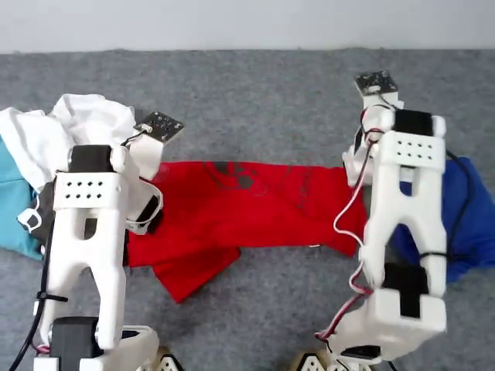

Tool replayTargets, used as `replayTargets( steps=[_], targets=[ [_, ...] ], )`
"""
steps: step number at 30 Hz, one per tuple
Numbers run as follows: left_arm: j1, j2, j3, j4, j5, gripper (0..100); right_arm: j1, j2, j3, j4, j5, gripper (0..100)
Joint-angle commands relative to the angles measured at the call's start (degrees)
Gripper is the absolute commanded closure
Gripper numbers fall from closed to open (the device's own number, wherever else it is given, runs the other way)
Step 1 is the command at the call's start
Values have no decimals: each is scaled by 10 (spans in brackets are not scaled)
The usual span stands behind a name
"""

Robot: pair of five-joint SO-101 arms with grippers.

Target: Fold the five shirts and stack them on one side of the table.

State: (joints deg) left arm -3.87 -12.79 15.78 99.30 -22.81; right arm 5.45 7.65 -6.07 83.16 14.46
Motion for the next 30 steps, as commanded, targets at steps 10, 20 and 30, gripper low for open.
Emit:
replayTargets(
  steps=[10,20,30],
  targets=[
    [5,-22,-15,11,-3,885,-35,156,-20,-159,-31,815],
    [5,-19,-15,11,52,885,-31,244,-20,-248,-6,851],
    [5,-18,-15,11,53,885,-29,247,-47,-299,74,988]
  ],
)
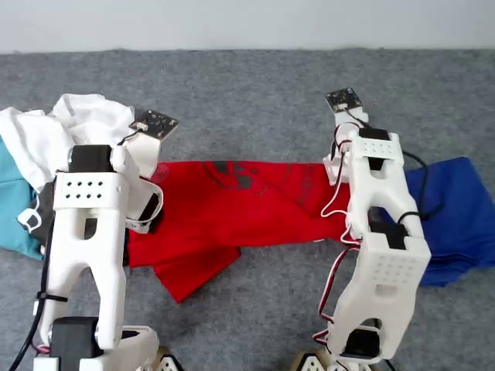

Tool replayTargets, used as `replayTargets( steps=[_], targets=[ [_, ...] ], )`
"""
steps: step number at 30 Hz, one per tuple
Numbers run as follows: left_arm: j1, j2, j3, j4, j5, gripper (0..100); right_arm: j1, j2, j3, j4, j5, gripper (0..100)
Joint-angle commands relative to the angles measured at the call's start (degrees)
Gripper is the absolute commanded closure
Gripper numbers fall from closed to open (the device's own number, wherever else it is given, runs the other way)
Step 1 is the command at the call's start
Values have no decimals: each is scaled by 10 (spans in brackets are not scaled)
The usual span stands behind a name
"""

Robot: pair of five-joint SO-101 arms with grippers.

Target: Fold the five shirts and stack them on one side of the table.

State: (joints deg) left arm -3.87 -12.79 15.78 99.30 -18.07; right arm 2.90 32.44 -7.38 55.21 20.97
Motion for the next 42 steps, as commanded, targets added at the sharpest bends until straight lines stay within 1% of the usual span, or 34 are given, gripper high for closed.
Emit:
replayTargets(
  steps=[1,8,10,13,16,18,20,23,25,27,30,34,37,39,42],
  targets=[
    [5,-18,-15,11,5,885,-4,0,-43,-26,10,989],
    [5,-18,-15,11,5,885,-1,1,-106,-72,10,989],
    [5,-18,-15,11,5,885,7,2,-106,-102,8,988],
    [6,-18,-15,11,5,883,30,25,-109,-159,-25,987],
    [8,-18,-4,11,4,881,44,65,-109,-215,-38,986],
    [25,-18,16,10,3,881,49,92,-115,-233,-39,961],
    [56,-18,38,2,3,881,48,116,-144,-224,-39,898],
    [105,-18,65,-33,6,881,46,142,-209,-164,-40,794],
    [130,-18,78,-51,6,881,46,149,-257,-93,-40,790],
    [141,-18,86,-60,6,881,46,148,-316,7,-37,789],
    [142,-18,87,-61,6,881,43,143,-435,172,-36,789],
    [146,-18,87,-58,6,881,40,142,-593,348,-35,789],
    [144,-18,89,-58,6,881,36,146,-679,479,-38,790],
    [142,-18,97,-62,6,881,45,138,-660,479,-45,790],
    [142,-18,124,-81,6,881,50,122,-587,480,-62,790]
  ],
)
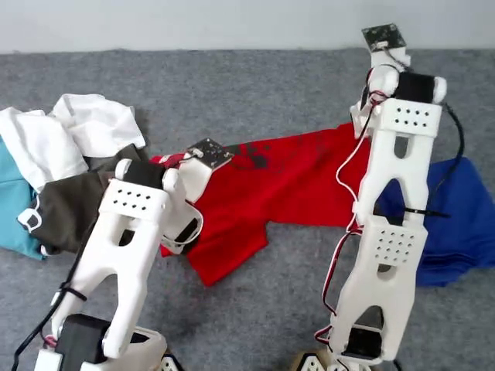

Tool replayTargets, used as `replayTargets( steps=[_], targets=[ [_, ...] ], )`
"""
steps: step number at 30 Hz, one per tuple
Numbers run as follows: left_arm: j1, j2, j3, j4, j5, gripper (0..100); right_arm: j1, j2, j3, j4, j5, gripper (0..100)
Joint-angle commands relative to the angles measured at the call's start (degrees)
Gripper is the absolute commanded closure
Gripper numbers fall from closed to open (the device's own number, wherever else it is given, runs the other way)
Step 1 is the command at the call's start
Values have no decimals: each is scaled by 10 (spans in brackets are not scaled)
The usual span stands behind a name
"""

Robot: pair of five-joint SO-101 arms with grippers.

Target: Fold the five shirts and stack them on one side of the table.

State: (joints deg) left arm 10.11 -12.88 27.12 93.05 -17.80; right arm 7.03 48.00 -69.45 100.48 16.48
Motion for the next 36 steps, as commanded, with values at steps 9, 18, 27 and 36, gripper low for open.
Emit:
replayTargets(
  steps=[9,18,27,36],
  targets=[
    [-58,-17,29,-75,4,882,-20,-99,287,22,-16,790],
    [-132,-17,43,-97,4,881,-15,-34,307,8,-18,790],
    [-117,-17,63,-114,4,881,-15,-23,309,25,-19,790],
    [-116,-16,63,-122,4,881,-8,-93,409,23,-16,790]
  ],
)
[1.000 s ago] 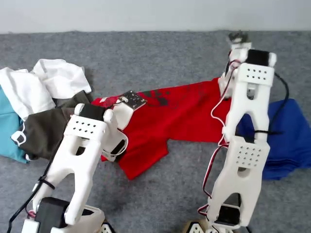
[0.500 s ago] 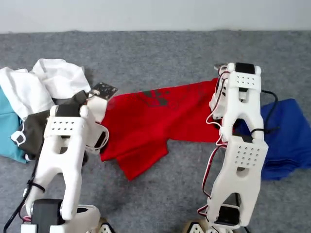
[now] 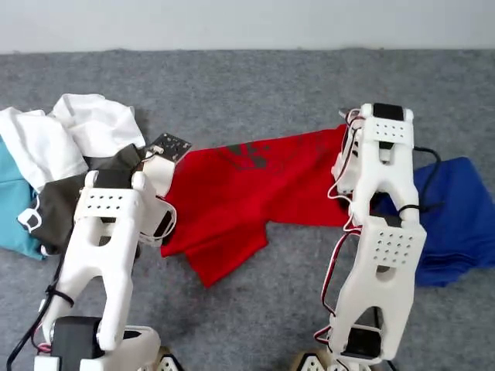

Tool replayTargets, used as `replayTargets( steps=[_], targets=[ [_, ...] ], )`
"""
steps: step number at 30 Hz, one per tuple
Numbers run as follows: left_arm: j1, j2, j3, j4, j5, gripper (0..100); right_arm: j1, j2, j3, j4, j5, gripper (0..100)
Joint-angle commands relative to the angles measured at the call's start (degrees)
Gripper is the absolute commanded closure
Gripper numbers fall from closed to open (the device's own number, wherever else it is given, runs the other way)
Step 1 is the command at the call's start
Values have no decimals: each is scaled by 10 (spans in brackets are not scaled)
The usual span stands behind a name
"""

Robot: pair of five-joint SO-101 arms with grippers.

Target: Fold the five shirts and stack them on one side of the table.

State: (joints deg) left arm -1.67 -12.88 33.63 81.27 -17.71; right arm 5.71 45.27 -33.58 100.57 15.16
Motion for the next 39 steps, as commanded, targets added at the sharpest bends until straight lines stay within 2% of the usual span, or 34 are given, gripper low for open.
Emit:
replayTargets(
  steps=[1,6,9,15,17,22,30,39],
  targets=[
    [2,-16,-2,-4,3,881,3,-85,75,20,-2,790],
    [4,-16,12,-41,28,881,15,-140,156,-26,-2,790],
    [4,-16,37,-69,52,881,17,-134,203,-79,-2,790],
    [4,-16,62,-98,54,881,16,-104,250,-165,-3,792],
    [4,-16,63,-108,54,881,17,-97,250,-175,-3,827],
    [5,-16,63,-110,54,883,15,-89,247,-178,-2,991],
    [5,-16,62,-110,54,885,15,-99,245,-160,-1,987],
    [6,-17,62,-106,55,885,15,-159,247,-127,51,988]
  ],
)
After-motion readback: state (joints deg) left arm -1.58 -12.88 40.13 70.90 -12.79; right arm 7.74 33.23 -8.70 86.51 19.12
